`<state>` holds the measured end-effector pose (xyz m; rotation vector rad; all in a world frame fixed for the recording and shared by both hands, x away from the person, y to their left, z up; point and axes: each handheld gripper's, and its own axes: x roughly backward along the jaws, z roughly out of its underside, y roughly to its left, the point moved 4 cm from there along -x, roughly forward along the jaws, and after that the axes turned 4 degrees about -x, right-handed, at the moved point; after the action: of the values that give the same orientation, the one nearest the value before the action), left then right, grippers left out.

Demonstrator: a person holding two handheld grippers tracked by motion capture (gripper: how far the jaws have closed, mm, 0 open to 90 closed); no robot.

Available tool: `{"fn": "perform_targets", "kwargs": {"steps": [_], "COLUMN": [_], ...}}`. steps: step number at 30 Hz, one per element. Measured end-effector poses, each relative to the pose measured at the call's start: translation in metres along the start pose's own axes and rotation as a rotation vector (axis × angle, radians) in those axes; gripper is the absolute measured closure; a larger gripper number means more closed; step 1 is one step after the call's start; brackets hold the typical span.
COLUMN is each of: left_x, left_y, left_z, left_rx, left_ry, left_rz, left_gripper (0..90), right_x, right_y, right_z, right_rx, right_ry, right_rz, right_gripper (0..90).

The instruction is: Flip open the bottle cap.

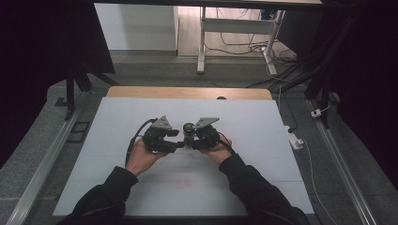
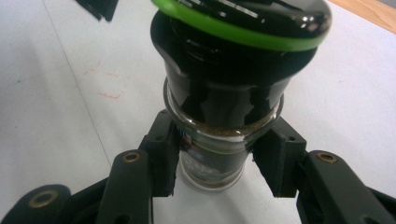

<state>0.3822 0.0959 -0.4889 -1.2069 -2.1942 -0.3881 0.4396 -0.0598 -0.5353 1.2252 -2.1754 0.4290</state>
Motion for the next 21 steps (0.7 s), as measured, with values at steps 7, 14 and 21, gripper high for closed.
{"fn": "perform_targets", "kwargs": {"steps": [7,14,21], "left_x": [-0.006,-0.012,-0.017], "left_y": [0.001,0.004,0.002], "left_z": [-0.008,-0.01,-0.014], "left_rx": [-0.009,0.012,0.012], "left_ry": [-0.006,-0.006,0.0], "left_rz": [-0.003,0.002,-0.005], "left_gripper": [78.9,88.8,88.8], "right_x": [0.0,0.0,0.0], "right_y": [0.0,0.001,0.001], "right_z": [0.0,0.0,0.0], "right_rx": [-0.004,-0.007,-0.007], "right_ry": [0.0,0.002,0.002], "right_rz": [0.0,0.0,0.001], "right_gripper": [53.7,53.7,53.7]}}
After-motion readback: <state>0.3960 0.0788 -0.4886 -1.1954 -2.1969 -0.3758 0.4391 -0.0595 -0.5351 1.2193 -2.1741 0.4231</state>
